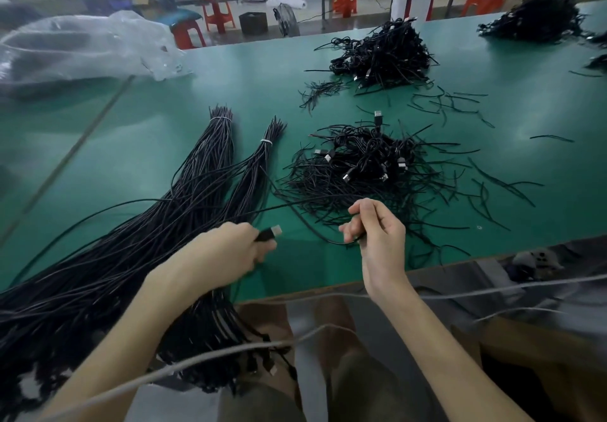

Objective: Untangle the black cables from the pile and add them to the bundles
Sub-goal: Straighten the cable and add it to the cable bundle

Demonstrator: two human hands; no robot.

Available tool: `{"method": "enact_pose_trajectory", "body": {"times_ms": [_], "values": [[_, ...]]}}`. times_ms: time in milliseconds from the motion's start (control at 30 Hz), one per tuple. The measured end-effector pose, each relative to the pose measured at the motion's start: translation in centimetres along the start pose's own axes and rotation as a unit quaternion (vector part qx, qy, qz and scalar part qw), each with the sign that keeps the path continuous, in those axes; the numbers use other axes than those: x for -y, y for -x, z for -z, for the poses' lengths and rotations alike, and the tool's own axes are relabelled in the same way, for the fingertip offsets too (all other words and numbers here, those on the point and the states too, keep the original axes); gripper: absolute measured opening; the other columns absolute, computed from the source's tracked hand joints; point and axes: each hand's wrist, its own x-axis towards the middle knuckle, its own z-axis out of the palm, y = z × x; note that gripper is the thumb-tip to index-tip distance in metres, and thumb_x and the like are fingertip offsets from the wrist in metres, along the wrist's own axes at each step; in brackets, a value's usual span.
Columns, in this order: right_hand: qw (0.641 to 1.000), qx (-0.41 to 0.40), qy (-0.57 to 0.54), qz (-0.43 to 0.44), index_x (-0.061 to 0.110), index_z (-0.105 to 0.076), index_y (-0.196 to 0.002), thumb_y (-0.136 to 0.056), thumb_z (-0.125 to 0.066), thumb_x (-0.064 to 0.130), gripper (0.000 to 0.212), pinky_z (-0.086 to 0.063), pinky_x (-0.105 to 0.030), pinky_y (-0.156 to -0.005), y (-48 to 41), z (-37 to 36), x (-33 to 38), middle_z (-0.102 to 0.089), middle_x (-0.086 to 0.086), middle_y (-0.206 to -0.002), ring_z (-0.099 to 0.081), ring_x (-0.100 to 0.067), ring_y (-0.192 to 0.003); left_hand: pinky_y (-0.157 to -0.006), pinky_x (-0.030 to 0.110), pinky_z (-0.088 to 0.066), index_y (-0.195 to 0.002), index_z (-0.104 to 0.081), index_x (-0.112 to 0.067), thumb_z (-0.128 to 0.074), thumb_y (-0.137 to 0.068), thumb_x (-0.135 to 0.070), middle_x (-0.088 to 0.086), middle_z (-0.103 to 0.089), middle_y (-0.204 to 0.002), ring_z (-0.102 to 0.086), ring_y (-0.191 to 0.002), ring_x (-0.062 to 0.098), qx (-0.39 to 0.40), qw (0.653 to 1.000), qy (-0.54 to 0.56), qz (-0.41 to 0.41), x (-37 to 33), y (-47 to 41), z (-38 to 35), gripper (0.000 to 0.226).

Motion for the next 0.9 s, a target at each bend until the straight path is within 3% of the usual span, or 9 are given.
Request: {"method": "enact_pose_trajectory", "body": {"times_ms": [133, 200, 267, 333, 400, 500, 633, 700, 900], "values": [[0.998, 0.017, -0.051, -0.013, 0.006, -0.058, -0.086, -0.110, -0.042, 0.019, 0.032, -0.053, -0.029, -0.074, 0.1, 0.1, 0.4, -0.045, -0.001, -0.061, -0.044, -0.017, -0.054, -0.066, 0.038, -0.053, -0.100, -0.063, -0.015, -0.042, -0.108, -0.047, 0.005, -0.067, -0.096, -0.067, -0.080, 0.025, -0.137, 0.988, -0.077, -0.003, 0.7, -2.0, -0.3, 0.038], [0.998, 0.034, -0.049, -0.007, 0.007, -0.057, -0.084, -0.110, -0.042, 0.019, 0.033, -0.051, -0.030, -0.071, 0.2, 0.1, 0.4, -0.043, 0.000, -0.061, -0.041, -0.017, -0.053, -0.083, 0.039, -0.051, -0.126, -0.062, -0.015, -0.045, -0.109, -0.038, 0.007, -0.061, -0.121, -0.063, -0.103, 0.028, -0.227, 0.971, -0.070, -0.025, 0.8, -2.8, -0.7, 0.033], [0.998, 0.053, -0.029, 0.001, 0.007, -0.058, -0.083, -0.110, -0.042, 0.018, 0.033, -0.049, -0.031, -0.069, 0.3, 0.1, 0.4, -0.042, 0.001, -0.060, -0.039, -0.016, -0.052, -0.099, 0.035, -0.043, -0.144, -0.054, -0.014, -0.048, -0.109, -0.030, 0.003, -0.054, -0.141, -0.054, -0.127, 0.029, -0.292, 0.953, 0.056, -0.056, 0.9, -3.6, -0.5, 0.039], [0.998, 0.061, -0.021, -0.001, 0.007, -0.058, -0.083, -0.110, -0.042, 0.017, 0.033, -0.048, -0.032, -0.068, 0.3, 0.1, 0.4, -0.041, 0.001, -0.060, -0.036, -0.015, -0.051, -0.098, 0.020, -0.039, -0.151, -0.048, -0.015, -0.043, -0.110, -0.032, -0.011, -0.051, -0.144, -0.050, -0.134, 0.016, -0.253, 0.933, 0.237, -0.099, 0.6, -3.8, 0.2, 0.044], [0.998, 0.057, -0.034, -0.011, 0.007, -0.057, -0.082, -0.110, -0.041, 0.019, 0.034, -0.048, -0.031, -0.067, 0.3, 0.1, 0.5, -0.039, 0.001, -0.060, -0.035, -0.014, -0.051, -0.107, 0.007, -0.030, -0.157, -0.041, -0.018, -0.038, -0.111, -0.034, -0.016, -0.045, -0.153, -0.041, -0.142, 0.000, -0.164, 0.916, 0.327, -0.165, 0.3, -3.9, 0.3, 0.049], [0.997, 0.040, -0.064, -0.022, 0.007, -0.056, -0.082, -0.109, -0.041, 0.020, 0.034, -0.049, -0.029, -0.067, 0.3, 0.2, 0.6, -0.038, 0.001, -0.060, -0.033, -0.014, -0.051, -0.110, 0.000, -0.018, -0.156, -0.040, -0.015, -0.041, -0.111, -0.024, -0.012, -0.036, -0.160, -0.026, -0.150, -0.001, -0.142, 0.923, 0.296, -0.201, 0.5, -4.3, 0.8, 0.047], [0.997, 0.026, -0.072, -0.027, 0.007, -0.055, -0.083, -0.111, -0.039, 0.019, 0.034, -0.049, -0.030, -0.069, 0.4, 0.2, 0.6, -0.038, 0.002, -0.060, -0.033, -0.013, -0.051, -0.128, 0.032, 0.002, -0.155, -0.042, -0.017, -0.041, -0.110, -0.025, -0.014, -0.017, -0.167, -0.007, -0.158, 0.012, -0.042, 0.981, 0.096, -0.164, 2.7, -5.2, 1.1, 0.045], [0.997, 0.023, -0.070, -0.027, 0.008, -0.055, -0.083, -0.111, -0.039, 0.019, 0.035, -0.048, -0.029, -0.068, 0.4, 0.1, 0.7, -0.038, 0.003, -0.059, -0.034, -0.013, -0.051, -0.126, 0.028, 0.008, -0.157, -0.038, -0.023, -0.041, -0.110, -0.026, -0.020, -0.011, -0.165, -0.001, -0.157, 0.005, -0.024, 0.984, 0.044, -0.169, 3.8, -5.2, 0.8, 0.047], [0.997, 0.027, -0.072, -0.025, 0.009, -0.056, -0.082, -0.109, -0.041, 0.022, 0.034, -0.048, -0.029, -0.067, 0.3, 0.2, 0.5, -0.039, 0.004, -0.059, -0.034, -0.013, -0.051, -0.127, 0.024, 0.000, -0.155, -0.035, -0.031, -0.038, -0.109, -0.026, -0.024, -0.023, -0.164, -0.012, -0.152, -0.008, -0.056, 0.954, 0.146, -0.256, 4.3, -4.3, 0.1, 0.047]]}}
